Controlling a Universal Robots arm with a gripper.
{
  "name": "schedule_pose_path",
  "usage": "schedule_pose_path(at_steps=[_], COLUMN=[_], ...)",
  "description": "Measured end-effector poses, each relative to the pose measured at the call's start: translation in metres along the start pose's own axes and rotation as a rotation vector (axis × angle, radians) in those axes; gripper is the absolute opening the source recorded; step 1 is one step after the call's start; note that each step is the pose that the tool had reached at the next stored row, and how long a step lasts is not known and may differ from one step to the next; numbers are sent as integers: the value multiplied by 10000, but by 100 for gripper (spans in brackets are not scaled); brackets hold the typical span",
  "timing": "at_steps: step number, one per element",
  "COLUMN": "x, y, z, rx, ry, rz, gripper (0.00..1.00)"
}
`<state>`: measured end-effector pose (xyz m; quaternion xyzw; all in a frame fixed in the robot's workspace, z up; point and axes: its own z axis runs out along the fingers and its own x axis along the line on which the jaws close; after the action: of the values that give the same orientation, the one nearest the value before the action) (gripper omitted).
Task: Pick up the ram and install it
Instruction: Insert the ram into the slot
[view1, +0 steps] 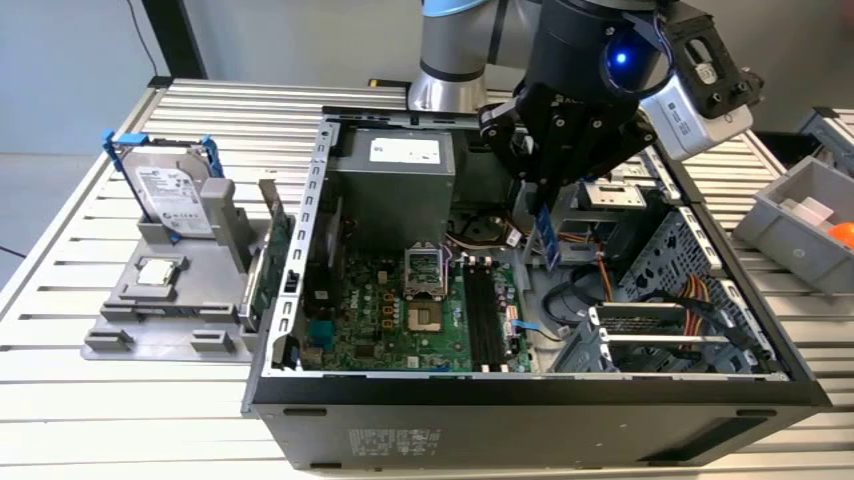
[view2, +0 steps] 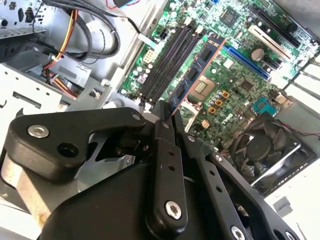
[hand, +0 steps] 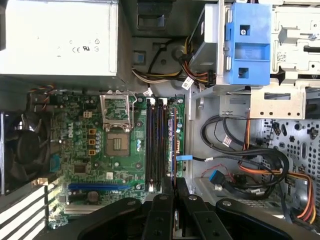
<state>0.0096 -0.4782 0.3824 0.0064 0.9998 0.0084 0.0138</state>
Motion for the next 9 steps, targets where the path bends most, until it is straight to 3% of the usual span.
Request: schedule_pose_path(at_steps=[9], x=[-6], y=[1], z=[22], rx=[0], ry=[0], rz=[-1], gripper=[0])
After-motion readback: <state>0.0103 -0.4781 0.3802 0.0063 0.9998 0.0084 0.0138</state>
